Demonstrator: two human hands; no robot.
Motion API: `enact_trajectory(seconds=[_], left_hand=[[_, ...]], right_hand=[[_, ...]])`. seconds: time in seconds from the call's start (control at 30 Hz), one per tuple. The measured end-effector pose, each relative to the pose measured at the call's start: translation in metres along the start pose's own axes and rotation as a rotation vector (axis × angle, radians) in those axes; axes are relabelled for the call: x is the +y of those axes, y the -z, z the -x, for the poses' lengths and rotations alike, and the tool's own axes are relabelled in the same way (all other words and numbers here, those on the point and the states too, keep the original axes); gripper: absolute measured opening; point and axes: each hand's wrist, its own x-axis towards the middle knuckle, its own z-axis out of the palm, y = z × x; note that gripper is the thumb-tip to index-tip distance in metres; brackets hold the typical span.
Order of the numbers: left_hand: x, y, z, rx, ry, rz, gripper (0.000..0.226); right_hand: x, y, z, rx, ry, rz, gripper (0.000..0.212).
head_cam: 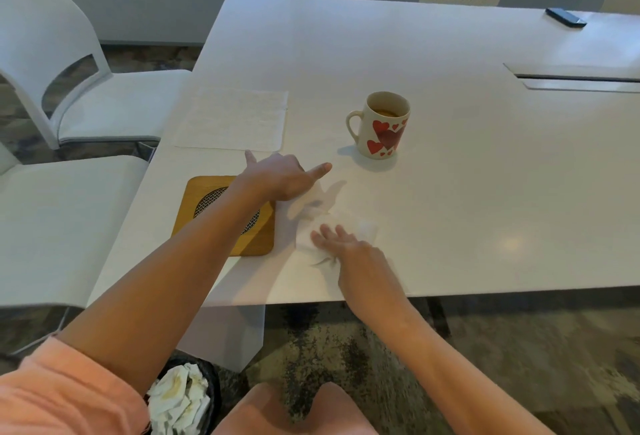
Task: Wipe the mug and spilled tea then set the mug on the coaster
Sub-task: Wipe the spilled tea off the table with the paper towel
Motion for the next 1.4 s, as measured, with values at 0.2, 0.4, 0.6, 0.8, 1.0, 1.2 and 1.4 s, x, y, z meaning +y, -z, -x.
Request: enact_trajectory(seconds=[0.2, 0.4, 0.6, 0.8, 1.0, 1.2, 1.4], left_hand=[[0.0, 0.001, 0.004, -0.01, -0.001, 0.004, 0.087], [-0.002, 0.001, 0.004, -0.016, 0.005, 0.043, 0.087], [0.0, 0.004, 0.011, -0.023, 0.023, 0.081, 0.083], [-0.004, 0.001, 0.012, -0.02, -0.017, 0.109, 0.077], [-0.006, 0.001, 0.011, -0.028, -0.031, 0.104, 0.074], [-0.007, 0.003, 0.005, -0.025, -0.018, 0.084, 0.076], [-0.012, 0.004, 0.0, -0.025, -0.02, 0.13, 0.077]], right_hand=[[0.023, 0.009, 0.019, -0.117, 0.144, -0.03, 0.073], [0.074, 0.046, 0.035, -0.22, 0.167, -0.114, 0.051], [0.111, 0.067, 0.038, 0.042, -0.083, -0.056, 0.063], [0.085, 0.045, 0.052, 0.228, -0.331, 0.015, 0.063], [0.022, 0.019, 0.055, 0.096, -0.344, 0.065, 0.08], [-0.008, 0.005, 0.023, 0.007, -0.092, 0.033, 0.078], [0.016, 0.011, 0.016, -0.138, 0.168, -0.024, 0.078]])
